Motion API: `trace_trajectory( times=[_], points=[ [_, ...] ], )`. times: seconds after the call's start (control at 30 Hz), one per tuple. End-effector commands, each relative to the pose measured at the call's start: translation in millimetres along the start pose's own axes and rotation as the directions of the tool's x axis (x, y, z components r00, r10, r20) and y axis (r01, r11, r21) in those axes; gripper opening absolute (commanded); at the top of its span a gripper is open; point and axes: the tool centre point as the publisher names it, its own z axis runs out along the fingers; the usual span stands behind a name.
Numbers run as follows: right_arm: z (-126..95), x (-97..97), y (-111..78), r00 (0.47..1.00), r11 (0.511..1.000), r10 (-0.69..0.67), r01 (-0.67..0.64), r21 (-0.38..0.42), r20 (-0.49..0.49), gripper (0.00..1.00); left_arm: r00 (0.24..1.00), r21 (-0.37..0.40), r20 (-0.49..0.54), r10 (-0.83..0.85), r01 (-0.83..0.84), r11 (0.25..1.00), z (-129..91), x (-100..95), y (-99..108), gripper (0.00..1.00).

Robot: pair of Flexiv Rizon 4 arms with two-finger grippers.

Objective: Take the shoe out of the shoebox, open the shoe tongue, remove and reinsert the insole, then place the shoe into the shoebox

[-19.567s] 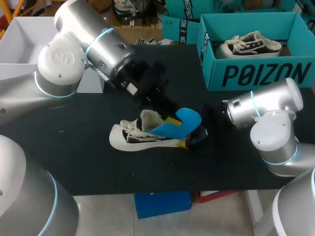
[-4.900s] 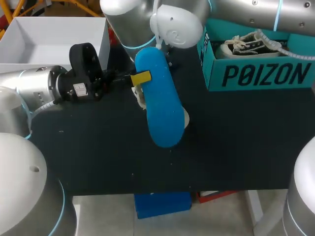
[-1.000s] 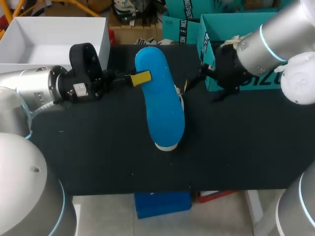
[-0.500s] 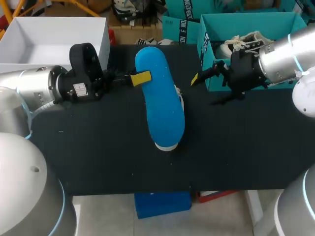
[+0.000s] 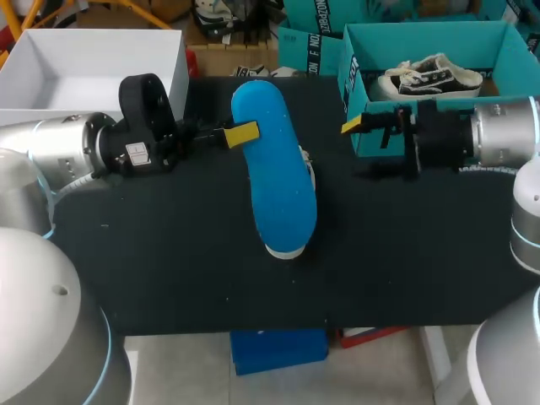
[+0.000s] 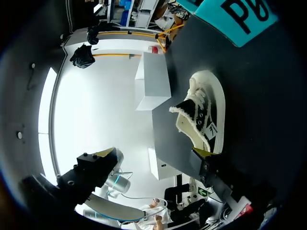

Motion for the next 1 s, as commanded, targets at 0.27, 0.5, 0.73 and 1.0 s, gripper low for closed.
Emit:
trace_trajectory(
  times=[0.27, 0.5, 0.73, 1.0],
  points=[
    [-0.7, 2.0, 2.1, 0.921, 0.999, -0.025, 0.041, 0.032, -0.389, 1.00, 1.000, 0.002, 0.003, 0.002, -0.002, 1.000, 0.8, 0.4, 1.7, 0.00],
    [-3.4, 2.8, 1.8, 0.956, 0.997, -0.070, 0.077, 0.015, -0.284, 1.00, 1.000, 0.002, 0.003, 0.002, -0.002, 1.000, 0.8, 0.4, 1.7, 0.00],
    [-4.6, 3.1, 1.1, 0.965, 0.995, -0.090, 0.095, 0.008, -0.247, 1.00, 1.000, 0.002, 0.003, 0.002, -0.002, 1.000, 0.8, 0.4, 1.7, 0.00],
    [-5.3, 1.7, -0.4, 0.963, 0.996, -0.079, 0.089, 0.027, -0.260, 1.00, 1.000, 0.002, 0.003, 0.002, -0.002, 1.000, 0.8, 0.4, 1.7, 0.00]
  ],
)
